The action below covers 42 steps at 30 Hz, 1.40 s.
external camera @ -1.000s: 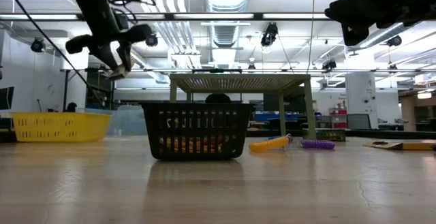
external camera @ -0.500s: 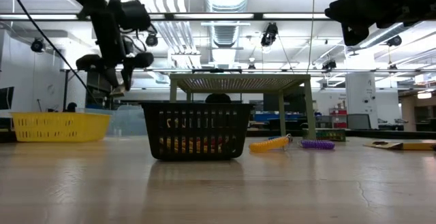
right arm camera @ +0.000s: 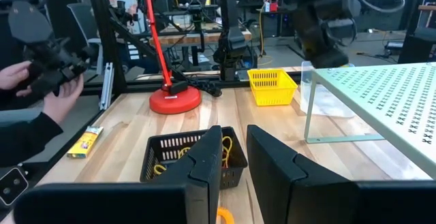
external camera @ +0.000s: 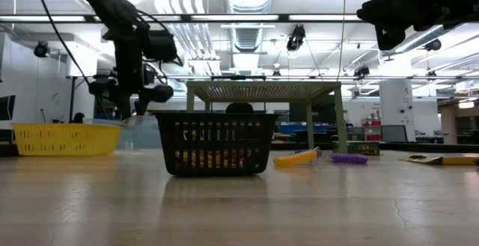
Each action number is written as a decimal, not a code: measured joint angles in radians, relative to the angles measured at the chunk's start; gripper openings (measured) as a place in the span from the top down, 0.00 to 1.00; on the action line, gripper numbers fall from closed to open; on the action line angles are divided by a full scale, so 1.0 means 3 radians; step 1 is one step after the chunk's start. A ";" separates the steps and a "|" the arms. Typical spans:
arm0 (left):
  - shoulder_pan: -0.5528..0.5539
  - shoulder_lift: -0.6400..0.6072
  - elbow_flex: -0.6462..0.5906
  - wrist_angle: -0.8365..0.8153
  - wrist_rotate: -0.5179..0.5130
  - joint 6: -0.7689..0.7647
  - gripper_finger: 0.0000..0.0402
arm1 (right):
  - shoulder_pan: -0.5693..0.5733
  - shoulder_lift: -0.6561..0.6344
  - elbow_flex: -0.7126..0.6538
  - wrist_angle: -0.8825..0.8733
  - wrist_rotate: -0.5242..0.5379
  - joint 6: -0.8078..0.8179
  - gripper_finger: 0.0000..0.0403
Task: Pick & Place Office Desk Supplies
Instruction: Put the top small crayon box into the transparent bin
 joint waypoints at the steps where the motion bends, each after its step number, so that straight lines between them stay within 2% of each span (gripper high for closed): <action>1: 0.0000 0.0033 0.0000 0.0000 0.0017 -0.0008 0.67 | 0.0000 0.0000 0.0000 0.0000 0.0000 0.0000 0.83; 11: -0.0003 0.0234 0.0000 0.0014 0.0171 -0.0021 0.67 | 0.0000 0.0001 0.0000 0.0000 0.0000 0.0000 0.83; 42: -0.0003 0.0235 0.0000 0.0062 0.0310 0.0017 0.67 | 0.0000 0.0001 0.0000 0.0000 0.0000 0.0000 0.83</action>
